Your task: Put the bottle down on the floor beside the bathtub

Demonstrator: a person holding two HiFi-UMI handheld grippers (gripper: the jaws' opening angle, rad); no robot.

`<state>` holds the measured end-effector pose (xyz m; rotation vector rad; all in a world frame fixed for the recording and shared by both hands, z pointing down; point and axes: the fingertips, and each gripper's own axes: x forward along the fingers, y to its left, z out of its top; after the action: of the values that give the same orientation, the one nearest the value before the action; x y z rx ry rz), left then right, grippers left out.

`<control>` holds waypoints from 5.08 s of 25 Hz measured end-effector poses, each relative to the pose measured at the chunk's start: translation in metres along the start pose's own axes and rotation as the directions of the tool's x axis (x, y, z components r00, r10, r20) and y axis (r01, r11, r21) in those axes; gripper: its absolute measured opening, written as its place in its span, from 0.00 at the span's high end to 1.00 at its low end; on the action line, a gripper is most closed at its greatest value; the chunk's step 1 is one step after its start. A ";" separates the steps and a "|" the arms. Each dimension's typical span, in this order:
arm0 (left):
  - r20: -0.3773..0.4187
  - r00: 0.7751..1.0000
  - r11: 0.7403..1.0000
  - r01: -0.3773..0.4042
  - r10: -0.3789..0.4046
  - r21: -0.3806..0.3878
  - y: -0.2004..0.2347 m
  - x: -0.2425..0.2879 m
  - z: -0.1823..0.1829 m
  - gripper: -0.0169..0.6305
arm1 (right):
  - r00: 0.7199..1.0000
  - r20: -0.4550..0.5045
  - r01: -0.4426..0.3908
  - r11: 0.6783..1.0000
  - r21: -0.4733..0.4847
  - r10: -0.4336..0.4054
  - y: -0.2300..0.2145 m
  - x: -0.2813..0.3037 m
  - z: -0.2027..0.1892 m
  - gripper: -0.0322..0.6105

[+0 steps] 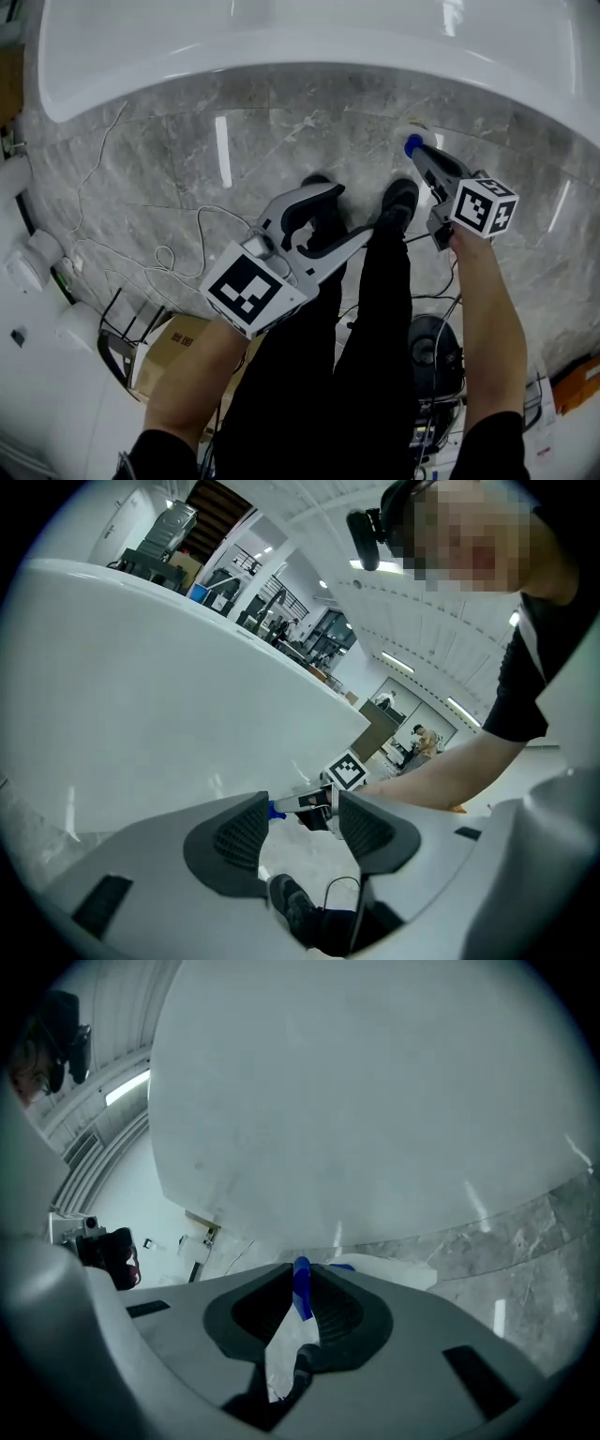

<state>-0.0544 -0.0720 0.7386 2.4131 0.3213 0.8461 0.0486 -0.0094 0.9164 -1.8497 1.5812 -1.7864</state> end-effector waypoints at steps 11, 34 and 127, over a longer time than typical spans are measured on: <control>0.014 1.000 1.000 0.005 -0.005 -0.009 0.003 0.002 -0.003 0.63 | 0.998 -0.040 0.043 0.999 -0.015 -0.043 -0.039 0.041 -0.013 0.84; -0.023 1.000 0.998 0.019 -0.020 -0.058 0.000 0.013 -0.015 0.65 | 0.988 0.146 -0.007 0.935 0.355 -0.048 -0.098 0.059 0.019 0.84; 0.613 0.735 0.798 -0.539 0.289 0.269 -0.336 -0.431 0.432 0.87 | 0.676 0.614 0.231 0.673 -0.702 0.408 0.602 -0.578 0.239 0.91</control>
<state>-0.1265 -0.1504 0.0503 3.0853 -0.3316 0.2116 0.0366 0.0040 0.0487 -2.2459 2.0614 -0.0897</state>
